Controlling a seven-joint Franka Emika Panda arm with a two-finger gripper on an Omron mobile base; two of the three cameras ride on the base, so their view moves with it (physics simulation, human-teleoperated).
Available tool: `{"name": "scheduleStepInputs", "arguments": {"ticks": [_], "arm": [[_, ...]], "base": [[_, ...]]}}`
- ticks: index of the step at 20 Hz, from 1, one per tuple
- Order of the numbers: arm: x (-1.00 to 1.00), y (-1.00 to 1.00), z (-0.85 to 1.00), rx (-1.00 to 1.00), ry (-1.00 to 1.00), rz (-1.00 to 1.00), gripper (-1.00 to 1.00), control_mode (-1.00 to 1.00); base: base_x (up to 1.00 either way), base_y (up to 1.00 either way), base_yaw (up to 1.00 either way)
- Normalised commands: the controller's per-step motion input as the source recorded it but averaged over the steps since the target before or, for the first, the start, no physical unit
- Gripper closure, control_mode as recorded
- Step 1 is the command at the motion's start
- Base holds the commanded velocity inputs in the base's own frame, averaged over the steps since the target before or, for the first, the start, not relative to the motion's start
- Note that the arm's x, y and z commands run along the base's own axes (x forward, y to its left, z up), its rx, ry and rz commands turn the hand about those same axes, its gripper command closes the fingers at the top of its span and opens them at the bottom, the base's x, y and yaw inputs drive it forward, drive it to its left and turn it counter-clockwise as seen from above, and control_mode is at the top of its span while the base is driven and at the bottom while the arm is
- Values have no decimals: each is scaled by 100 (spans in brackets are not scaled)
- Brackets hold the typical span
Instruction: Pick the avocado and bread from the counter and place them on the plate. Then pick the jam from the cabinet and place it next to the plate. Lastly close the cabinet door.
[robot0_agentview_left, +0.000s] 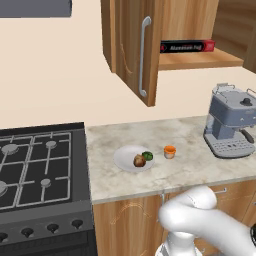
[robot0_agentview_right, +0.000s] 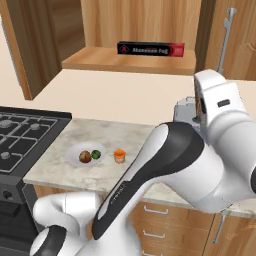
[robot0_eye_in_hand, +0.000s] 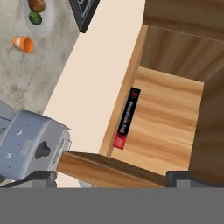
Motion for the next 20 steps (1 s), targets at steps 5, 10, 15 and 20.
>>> {"name": "scheduleStepInputs", "arguments": {"ticks": [5,10,15,20], "arm": [[65,-29,-10,0,0,0,-100,-100],[61,-46,-16,0,0,0,-100,-100],[36,-55,0,0,0,0,-100,-100],[6,-43,4,0,-2,0,-100,-100]], "base": [[0,0,0],[0,0,0],[0,0,0],[0,0,0]]}}
